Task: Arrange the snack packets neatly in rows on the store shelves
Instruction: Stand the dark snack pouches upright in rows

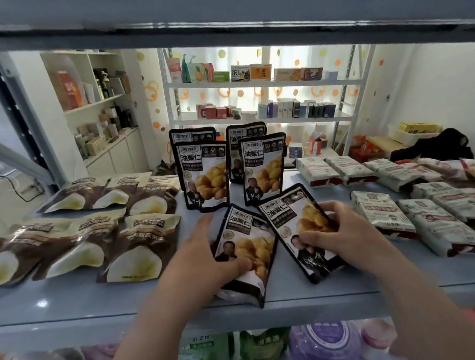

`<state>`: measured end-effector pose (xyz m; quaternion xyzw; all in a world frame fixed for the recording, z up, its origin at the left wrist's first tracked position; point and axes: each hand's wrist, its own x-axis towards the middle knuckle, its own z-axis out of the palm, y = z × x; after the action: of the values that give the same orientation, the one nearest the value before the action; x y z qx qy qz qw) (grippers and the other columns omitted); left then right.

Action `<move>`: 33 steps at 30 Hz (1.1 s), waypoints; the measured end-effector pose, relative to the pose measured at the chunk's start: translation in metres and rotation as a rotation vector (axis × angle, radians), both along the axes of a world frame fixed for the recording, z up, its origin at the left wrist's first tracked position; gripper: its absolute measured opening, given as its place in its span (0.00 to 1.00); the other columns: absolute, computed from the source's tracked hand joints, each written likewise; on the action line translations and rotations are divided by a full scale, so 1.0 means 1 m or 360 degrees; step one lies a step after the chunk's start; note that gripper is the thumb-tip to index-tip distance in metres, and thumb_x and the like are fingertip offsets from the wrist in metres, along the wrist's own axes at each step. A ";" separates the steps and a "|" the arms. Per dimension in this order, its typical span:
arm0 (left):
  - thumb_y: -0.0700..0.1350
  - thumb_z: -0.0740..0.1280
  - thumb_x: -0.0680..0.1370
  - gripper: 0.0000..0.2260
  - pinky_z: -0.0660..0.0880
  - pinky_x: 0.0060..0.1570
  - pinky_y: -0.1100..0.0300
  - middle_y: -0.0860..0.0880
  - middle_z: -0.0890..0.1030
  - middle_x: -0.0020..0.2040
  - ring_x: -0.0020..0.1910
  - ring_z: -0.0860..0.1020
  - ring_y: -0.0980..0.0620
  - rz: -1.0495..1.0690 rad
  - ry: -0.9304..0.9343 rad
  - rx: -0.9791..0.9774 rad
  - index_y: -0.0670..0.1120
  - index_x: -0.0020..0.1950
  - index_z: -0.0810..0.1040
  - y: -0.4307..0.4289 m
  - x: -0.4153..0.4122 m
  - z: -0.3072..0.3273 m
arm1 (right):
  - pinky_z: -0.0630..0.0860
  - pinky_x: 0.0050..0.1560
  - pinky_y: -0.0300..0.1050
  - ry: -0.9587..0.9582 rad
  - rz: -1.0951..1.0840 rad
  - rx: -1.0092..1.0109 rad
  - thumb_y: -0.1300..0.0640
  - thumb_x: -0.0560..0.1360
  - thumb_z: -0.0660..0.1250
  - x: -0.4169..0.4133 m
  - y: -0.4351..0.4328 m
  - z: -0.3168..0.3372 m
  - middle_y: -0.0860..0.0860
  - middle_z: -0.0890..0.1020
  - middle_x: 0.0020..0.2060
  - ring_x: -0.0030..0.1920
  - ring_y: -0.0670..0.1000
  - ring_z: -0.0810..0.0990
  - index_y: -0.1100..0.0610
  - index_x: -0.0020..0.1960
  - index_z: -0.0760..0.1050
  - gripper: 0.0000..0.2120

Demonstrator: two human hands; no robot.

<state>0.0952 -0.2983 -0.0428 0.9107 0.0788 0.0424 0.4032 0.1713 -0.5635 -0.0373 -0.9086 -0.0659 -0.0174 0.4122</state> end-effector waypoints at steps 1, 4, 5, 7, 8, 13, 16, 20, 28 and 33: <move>0.63 0.76 0.64 0.45 0.68 0.50 0.57 0.55 0.73 0.64 0.59 0.72 0.54 0.0029 -0.0053 -0.0056 0.63 0.75 0.56 0.003 0.000 -0.002 | 0.74 0.43 0.35 -0.0003 0.0007 0.0163 0.33 0.57 0.78 0.003 -0.002 -0.002 0.40 0.81 0.48 0.44 0.38 0.80 0.42 0.56 0.71 0.33; 0.57 0.76 0.66 0.19 0.70 0.40 0.65 0.63 0.80 0.48 0.47 0.78 0.61 0.0127 -0.0282 -0.0149 0.63 0.55 0.76 0.014 0.003 -0.001 | 0.77 0.51 0.46 -0.0017 0.0078 0.0713 0.38 0.54 0.81 0.010 -0.001 -0.002 0.46 0.85 0.49 0.49 0.46 0.84 0.46 0.57 0.74 0.35; 0.54 0.76 0.67 0.12 0.70 0.37 0.66 0.62 0.82 0.43 0.43 0.79 0.62 0.0165 -0.0341 -0.0159 0.62 0.47 0.77 0.018 0.004 0.001 | 0.77 0.51 0.48 -0.0029 0.0132 0.0856 0.42 0.55 0.82 0.013 0.002 0.000 0.49 0.85 0.49 0.50 0.50 0.84 0.49 0.57 0.74 0.34; 0.51 0.75 0.69 0.09 0.71 0.36 0.64 0.65 0.82 0.40 0.40 0.79 0.65 0.0222 -0.0429 -0.0160 0.63 0.42 0.78 0.025 0.006 0.005 | 0.78 0.50 0.51 -0.0057 0.0241 0.0989 0.50 0.60 0.83 0.018 0.009 0.004 0.52 0.85 0.49 0.50 0.55 0.84 0.53 0.57 0.73 0.30; 0.49 0.75 0.69 0.11 0.72 0.35 0.64 0.69 0.81 0.41 0.40 0.78 0.67 0.0240 -0.0449 -0.0148 0.65 0.43 0.78 0.029 0.006 0.007 | 0.78 0.49 0.50 -0.0067 0.0284 0.0990 0.54 0.63 0.81 0.022 0.013 0.006 0.52 0.85 0.49 0.50 0.55 0.84 0.54 0.57 0.73 0.27; 0.46 0.73 0.72 0.17 0.74 0.40 0.61 0.67 0.81 0.44 0.45 0.80 0.62 0.0299 -0.0482 -0.0026 0.69 0.50 0.75 0.044 0.014 0.008 | 0.80 0.48 0.45 0.0053 0.0536 0.0954 0.62 0.67 0.75 0.035 0.030 0.015 0.53 0.85 0.48 0.48 0.53 0.84 0.53 0.56 0.71 0.22; 0.45 0.73 0.72 0.18 0.77 0.51 0.52 0.65 0.82 0.48 0.50 0.80 0.59 0.0317 -0.0447 -0.0062 0.64 0.55 0.75 0.051 0.021 0.004 | 0.81 0.49 0.51 0.0101 0.0619 0.0913 0.67 0.69 0.72 0.041 0.034 0.016 0.56 0.85 0.48 0.49 0.58 0.84 0.57 0.57 0.70 0.20; 0.44 0.71 0.73 0.22 0.72 0.45 0.66 0.71 0.78 0.46 0.50 0.76 0.67 0.0273 -0.0476 -0.0019 0.70 0.52 0.69 0.053 0.024 -0.002 | 0.80 0.47 0.46 0.0089 0.0672 0.0889 0.74 0.72 0.69 0.044 0.032 0.007 0.58 0.85 0.46 0.47 0.59 0.84 0.65 0.55 0.68 0.15; 0.48 0.68 0.75 0.22 0.59 0.35 0.71 0.71 0.69 0.45 0.43 0.68 0.64 0.0246 -0.0571 0.0168 0.70 0.54 0.59 0.047 0.023 -0.013 | 0.78 0.52 0.42 -0.0041 0.0527 0.0774 0.74 0.74 0.67 0.038 0.032 -0.003 0.53 0.85 0.46 0.52 0.52 0.84 0.61 0.50 0.67 0.13; 0.50 0.68 0.76 0.21 0.59 0.34 0.69 0.64 0.69 0.49 0.46 0.67 0.59 0.0232 -0.0590 0.0239 0.64 0.62 0.61 0.046 0.024 -0.016 | 0.76 0.57 0.49 -0.0162 0.0462 0.0700 0.70 0.74 0.69 0.037 0.037 -0.007 0.49 0.85 0.48 0.54 0.48 0.83 0.59 0.50 0.68 0.13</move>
<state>0.1191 -0.2524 -0.0586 0.9067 0.0656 0.2441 0.3376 0.2087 -0.5268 -0.0440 -0.7762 -0.2107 -0.0177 0.5940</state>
